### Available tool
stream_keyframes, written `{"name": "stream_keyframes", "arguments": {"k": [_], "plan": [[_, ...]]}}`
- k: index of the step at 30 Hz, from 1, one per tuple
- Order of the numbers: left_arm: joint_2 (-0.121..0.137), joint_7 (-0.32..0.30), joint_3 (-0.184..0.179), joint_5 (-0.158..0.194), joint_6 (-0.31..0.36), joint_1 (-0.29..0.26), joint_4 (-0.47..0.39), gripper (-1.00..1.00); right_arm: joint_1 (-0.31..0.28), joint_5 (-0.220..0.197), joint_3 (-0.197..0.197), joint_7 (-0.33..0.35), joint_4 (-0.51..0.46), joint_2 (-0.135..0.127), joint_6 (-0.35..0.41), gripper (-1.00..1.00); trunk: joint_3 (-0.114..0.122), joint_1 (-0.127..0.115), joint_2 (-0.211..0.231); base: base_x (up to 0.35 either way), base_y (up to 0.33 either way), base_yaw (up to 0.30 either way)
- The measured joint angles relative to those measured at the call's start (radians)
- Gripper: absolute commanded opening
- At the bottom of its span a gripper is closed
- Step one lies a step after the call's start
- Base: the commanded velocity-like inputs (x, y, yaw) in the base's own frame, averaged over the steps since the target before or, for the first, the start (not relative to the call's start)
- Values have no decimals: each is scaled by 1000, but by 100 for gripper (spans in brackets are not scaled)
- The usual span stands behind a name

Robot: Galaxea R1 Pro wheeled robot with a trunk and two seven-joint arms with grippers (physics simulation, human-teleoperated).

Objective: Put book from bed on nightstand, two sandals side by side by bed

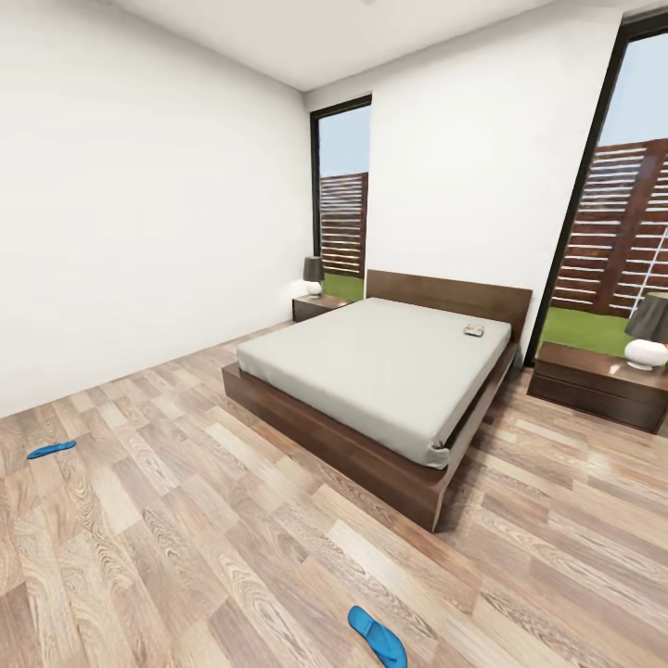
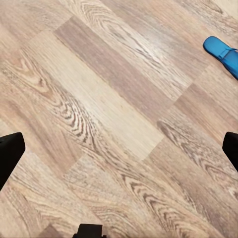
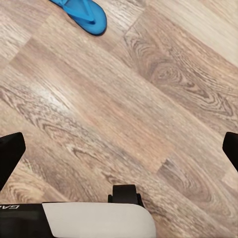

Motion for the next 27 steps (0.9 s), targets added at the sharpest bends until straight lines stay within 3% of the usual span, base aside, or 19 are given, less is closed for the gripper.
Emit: {"name": "stream_keyframes", "arguments": {"k": [27], "plan": [[0,1,0,-1,0,0,0,100,0,0,-1,0,0,0,0,100,0,0,0,0,0,0]]}}
